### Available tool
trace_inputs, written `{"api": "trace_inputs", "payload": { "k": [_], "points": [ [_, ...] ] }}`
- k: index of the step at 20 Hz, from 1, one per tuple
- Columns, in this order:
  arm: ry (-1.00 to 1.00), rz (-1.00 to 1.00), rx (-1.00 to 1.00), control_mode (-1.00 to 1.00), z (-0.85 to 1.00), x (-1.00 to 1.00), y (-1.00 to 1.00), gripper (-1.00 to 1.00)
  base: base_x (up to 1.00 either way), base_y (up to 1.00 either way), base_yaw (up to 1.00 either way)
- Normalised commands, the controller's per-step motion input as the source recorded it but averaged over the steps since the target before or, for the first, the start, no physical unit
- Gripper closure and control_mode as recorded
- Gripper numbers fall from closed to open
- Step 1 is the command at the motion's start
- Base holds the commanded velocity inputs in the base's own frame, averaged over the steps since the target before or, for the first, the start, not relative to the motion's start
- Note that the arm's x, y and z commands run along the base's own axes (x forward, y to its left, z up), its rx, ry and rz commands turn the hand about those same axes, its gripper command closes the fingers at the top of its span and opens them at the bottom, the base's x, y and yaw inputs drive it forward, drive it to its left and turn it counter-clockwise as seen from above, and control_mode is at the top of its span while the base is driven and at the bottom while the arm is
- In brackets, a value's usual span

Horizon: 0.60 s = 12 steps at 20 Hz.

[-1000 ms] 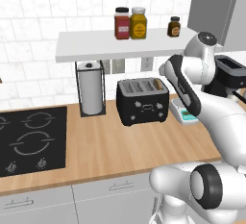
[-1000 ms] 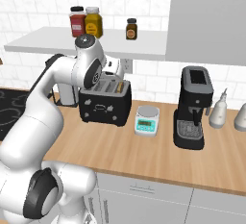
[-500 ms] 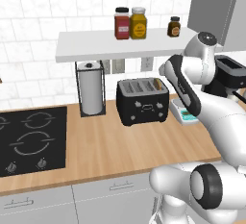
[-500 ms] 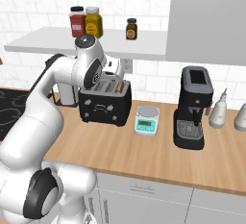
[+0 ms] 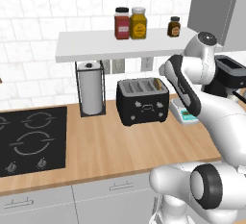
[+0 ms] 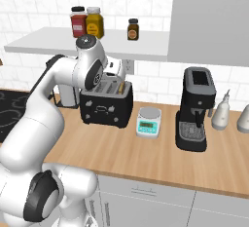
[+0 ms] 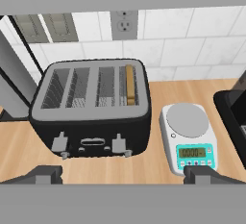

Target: Start the toaster. Once the lever pops up, take the bread to the plate on the dining counter.

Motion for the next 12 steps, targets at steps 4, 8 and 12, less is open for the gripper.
{"api": "trace_inputs", "payload": {
  "k": [4,8,12],
  "points": [
    [0.0,0.0,0.0,-1.0,0.0,0.0,0.0,-1.0,0.0,0.0,0.0],
    [0.0,0.0,0.0,-1.0,0.0,0.0,0.0,-1.0,0.0,0.0,0.0],
    [0.0,0.0,0.0,-1.0,0.0,0.0,0.0,-1.0,0.0,0.0,0.0]
  ]
}}
